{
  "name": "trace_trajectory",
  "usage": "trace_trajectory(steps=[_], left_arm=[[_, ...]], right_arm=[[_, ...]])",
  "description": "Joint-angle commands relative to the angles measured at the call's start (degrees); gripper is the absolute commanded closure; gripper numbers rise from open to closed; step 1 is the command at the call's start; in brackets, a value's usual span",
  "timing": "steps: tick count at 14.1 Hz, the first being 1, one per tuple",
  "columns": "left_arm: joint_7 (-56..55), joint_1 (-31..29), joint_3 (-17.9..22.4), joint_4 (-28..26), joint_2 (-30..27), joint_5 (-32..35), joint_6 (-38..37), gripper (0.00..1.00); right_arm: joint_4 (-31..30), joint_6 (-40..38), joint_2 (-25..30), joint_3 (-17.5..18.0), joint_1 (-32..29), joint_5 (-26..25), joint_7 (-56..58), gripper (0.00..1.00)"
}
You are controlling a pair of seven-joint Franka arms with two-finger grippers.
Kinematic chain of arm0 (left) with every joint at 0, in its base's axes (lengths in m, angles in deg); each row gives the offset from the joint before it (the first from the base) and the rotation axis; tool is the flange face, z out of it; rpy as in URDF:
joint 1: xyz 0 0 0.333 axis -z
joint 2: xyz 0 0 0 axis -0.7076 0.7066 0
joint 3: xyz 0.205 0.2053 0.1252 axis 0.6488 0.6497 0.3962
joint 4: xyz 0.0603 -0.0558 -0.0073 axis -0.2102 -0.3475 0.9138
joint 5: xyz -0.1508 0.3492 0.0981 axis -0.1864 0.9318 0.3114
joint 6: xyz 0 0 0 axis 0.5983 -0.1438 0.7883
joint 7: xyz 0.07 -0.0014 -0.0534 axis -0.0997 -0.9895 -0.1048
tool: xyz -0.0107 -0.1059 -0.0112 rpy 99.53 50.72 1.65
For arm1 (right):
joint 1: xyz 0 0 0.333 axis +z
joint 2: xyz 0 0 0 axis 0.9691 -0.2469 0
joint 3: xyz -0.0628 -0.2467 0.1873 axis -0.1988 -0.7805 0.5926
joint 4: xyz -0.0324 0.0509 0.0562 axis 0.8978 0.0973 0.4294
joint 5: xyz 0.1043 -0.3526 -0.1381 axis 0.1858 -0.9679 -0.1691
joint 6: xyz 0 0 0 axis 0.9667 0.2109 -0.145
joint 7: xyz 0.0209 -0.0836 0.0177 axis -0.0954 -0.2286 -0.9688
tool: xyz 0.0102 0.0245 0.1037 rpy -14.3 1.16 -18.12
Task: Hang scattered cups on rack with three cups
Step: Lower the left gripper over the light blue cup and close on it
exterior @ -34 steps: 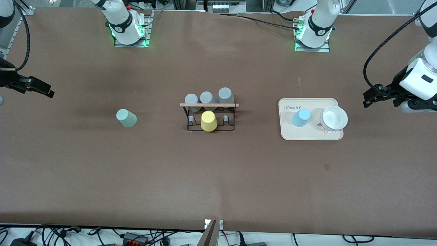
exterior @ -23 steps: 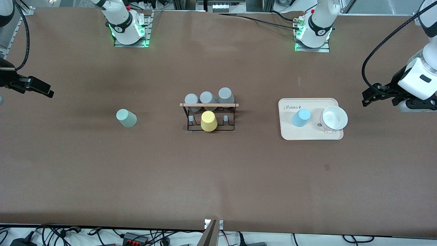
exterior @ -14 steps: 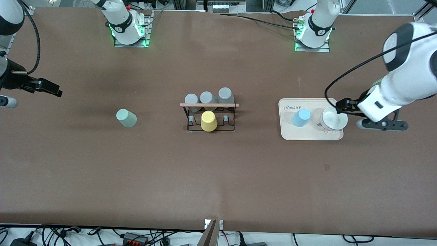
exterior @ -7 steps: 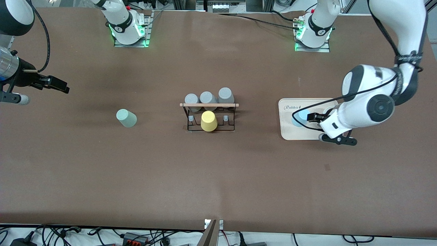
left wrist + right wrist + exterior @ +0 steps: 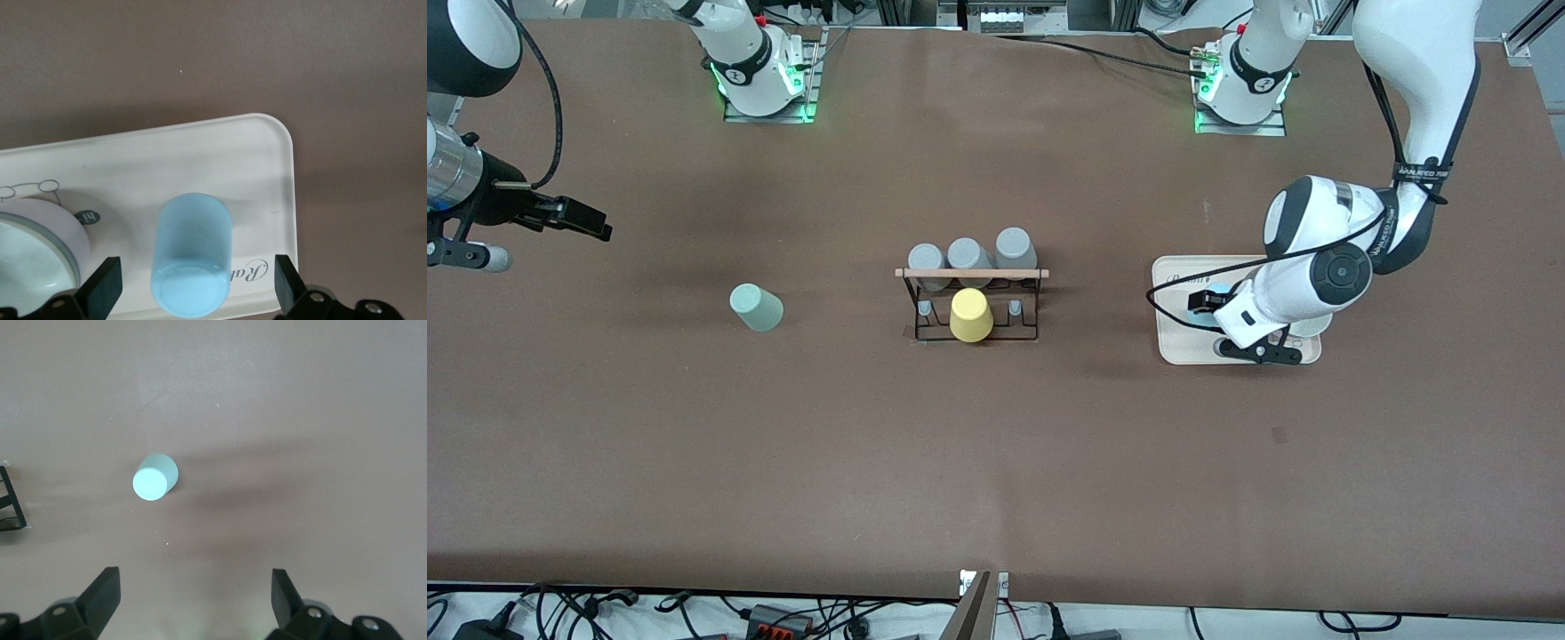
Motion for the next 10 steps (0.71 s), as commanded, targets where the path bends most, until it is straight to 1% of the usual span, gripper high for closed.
trace_trajectory(steps=[1, 4, 10], left_arm=[[-0.09, -0.5, -0.27, -2.04, -1.46, -0.41, 0.34, 0.0], [-0.09, -0.85, -0.18, -2.12, -1.37, -0.32, -0.01, 0.0], [0.0, -1.56, -0.18, -2.83, 0.82, -0.23, -0.01, 0.0]], right_arm=[[-2.07, 0.28, 2.06, 0.14, 0.01, -0.02, -0.79, 0.0], [-2.07, 0.37, 1.98, 0.23, 0.01, -0.02, -0.79, 0.0], [-2.51, 0.37, 2.06, 0.14, -0.08, -0.02, -0.79, 0.0]])
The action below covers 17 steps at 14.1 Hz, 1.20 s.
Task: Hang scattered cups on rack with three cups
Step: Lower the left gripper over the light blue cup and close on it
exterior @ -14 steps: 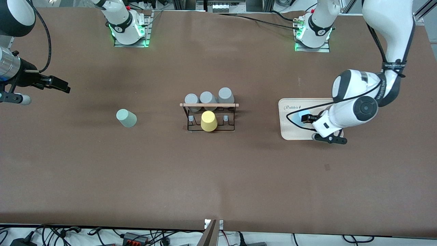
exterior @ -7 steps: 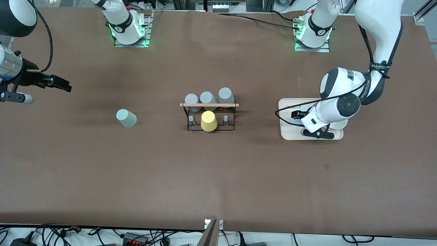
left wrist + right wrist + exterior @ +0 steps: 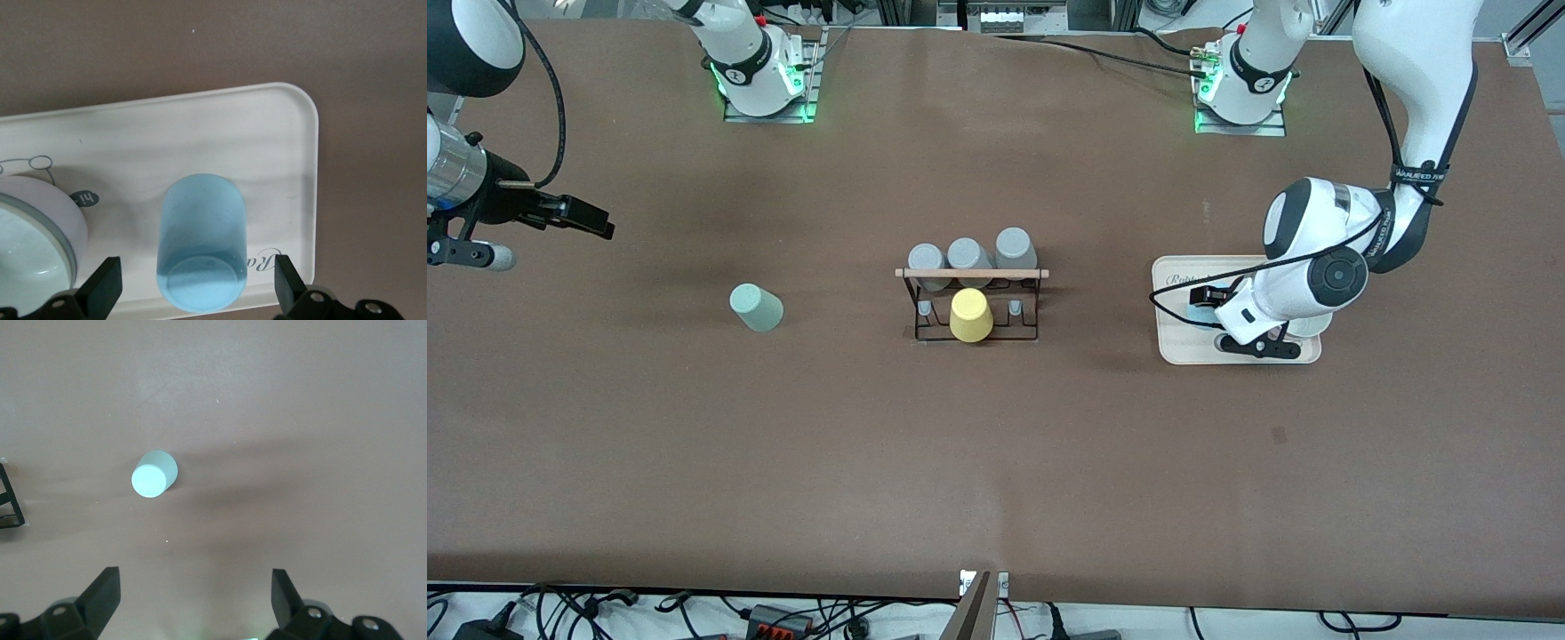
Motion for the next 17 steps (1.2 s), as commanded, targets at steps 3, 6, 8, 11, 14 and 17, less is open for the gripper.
trace_trajectory(steps=[3, 6, 8, 11, 14, 17], left_arm=[[-0.16, -1.02, -0.23, -0.55, 1.4, -0.23, 0.04, 0.0], [-0.16, -1.02, -0.23, -0.46, 2.11, -0.23, 0.04, 0.0], [-0.16, -0.93, -0.23, -0.2, 2.55, -0.23, 0.04, 0.03], [-0.25, -0.93, -0.32, -0.2, 2.64, -0.23, -0.05, 0.19], [-0.68, -0.84, -0.32, 0.15, 2.55, -0.23, -1.27, 0.46], [-4.28, -0.4, -0.23, 1.82, 2.55, -0.23, -3.99, 0.68]], right_arm=[[-1.99, 0.28, 1.82, 0.14, -0.26, -0.02, -0.79, 0.0], [-2.17, 0.37, 1.82, 0.14, -0.26, -0.02, -0.79, 0.0], [-2.08, 0.46, 1.82, 0.14, 0.01, -0.02, -0.79, 0.0], [-2.08, 0.46, 1.82, 0.14, -0.26, 0.07, -0.79, 0.0], [-2.08, 0.54, 1.82, 0.14, -0.26, 0.33, -0.79, 0.0], [-1.82, 0.98, 1.82, 0.14, 0.01, 0.33, -0.79, 0.0]])
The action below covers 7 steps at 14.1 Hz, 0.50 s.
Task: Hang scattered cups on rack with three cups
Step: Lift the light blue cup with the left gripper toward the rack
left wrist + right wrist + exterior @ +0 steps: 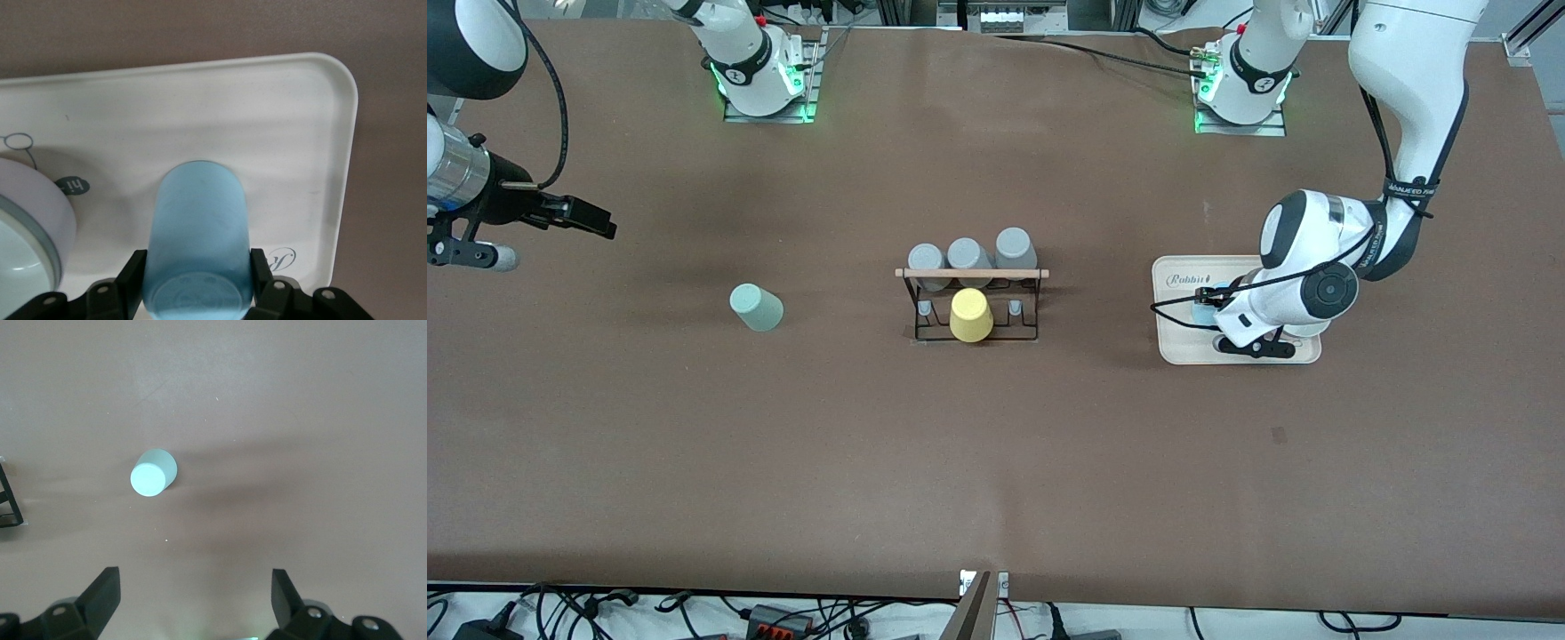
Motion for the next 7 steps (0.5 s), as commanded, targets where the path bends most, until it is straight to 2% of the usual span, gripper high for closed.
trace_trajectory(steps=[1, 4, 7], left_arm=[[-2.52, 0.19, -0.3, 2.12, 0.0, -0.23, -3.08, 0.7], [-2.52, -0.16, -0.3, 5.62, -0.26, -0.23, -7.46, 0.74], [-2.44, 0.1, -0.3, 15.62, -0.26, -0.23, -16.41, 0.75]], right_arm=[[-1.4, 0.66, 1.81, 0.25, 0.11, 0.33, -0.77, 0.0], [-1.31, 0.74, 1.81, 0.25, 0.02, 0.33, -0.77, 0.0], [-1.31, 0.74, 1.72, 0.16, -0.15, 0.33, -0.77, 0.0]])
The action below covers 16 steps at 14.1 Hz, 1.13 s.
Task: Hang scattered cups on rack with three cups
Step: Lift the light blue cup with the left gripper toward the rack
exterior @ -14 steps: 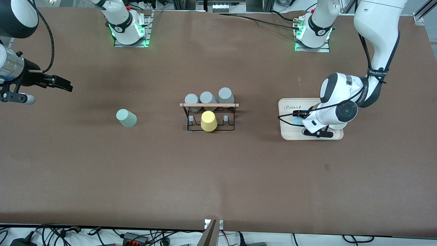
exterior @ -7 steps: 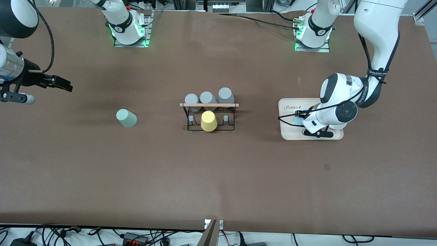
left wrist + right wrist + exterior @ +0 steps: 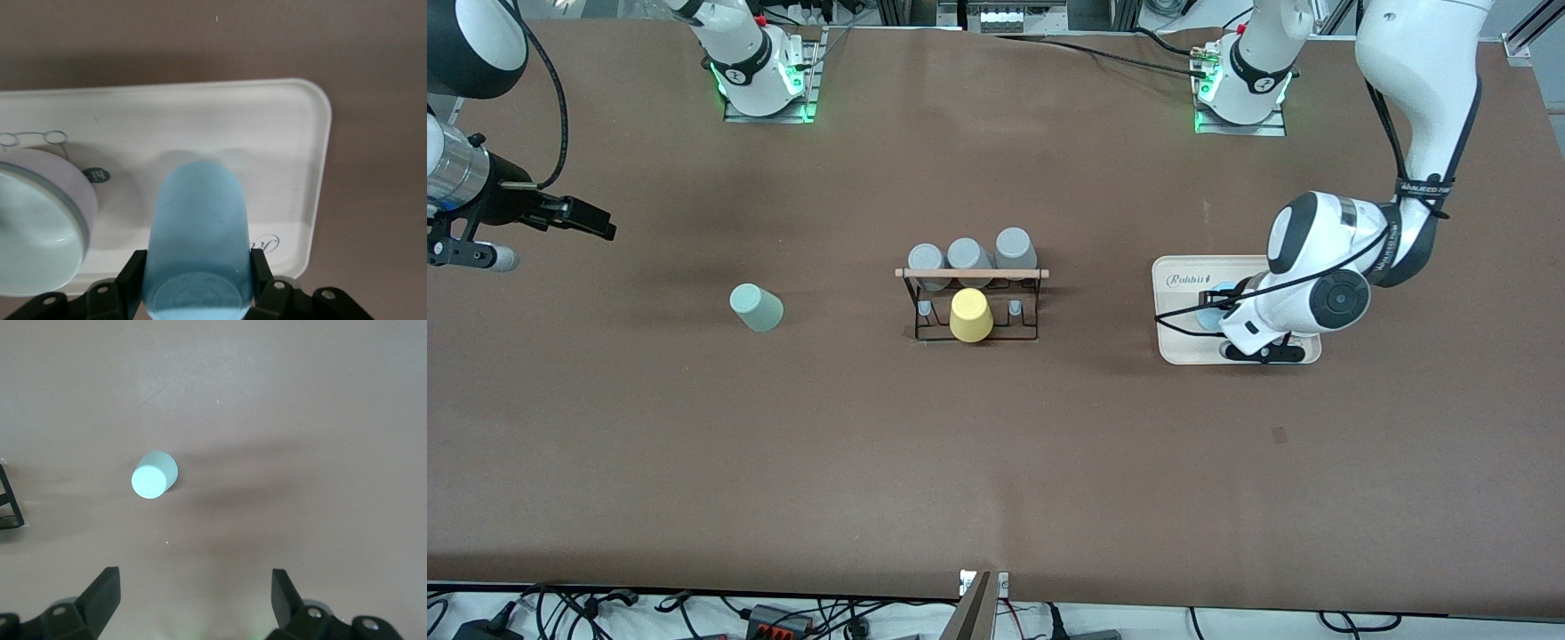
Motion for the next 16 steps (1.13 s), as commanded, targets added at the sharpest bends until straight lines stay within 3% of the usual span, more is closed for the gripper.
trace_trajectory(steps=[1, 4, 11, 16], left_arm=[[-0.56, 0.56, -0.23, 11.48, -0.13, -0.23, -10.27, 0.75], [-0.65, 3.37, -0.32, 21.16, 0.22, -0.58, -14.44, 0.77], [-0.65, 11.54, -0.32, 35.06, 7.94, -6.37, -14.18, 0.77], [-3.27, 18.74, -0.32, 41.92, 12.35, -8.93, -14.0, 0.77]], right_arm=[[-1.31, 0.45, 1.66, 0.11, -0.18, 0.42, -0.77, 0.0], [-1.31, 0.36, 1.66, 0.11, -0.18, 0.42, -0.77, 0.0], [-1.31, 0.36, 1.66, 0.11, -0.27, 0.68, -0.77, 0.0], [-1.39, 0.36, 1.66, 0.11, -0.27, 0.68, -0.68, 0.0]])
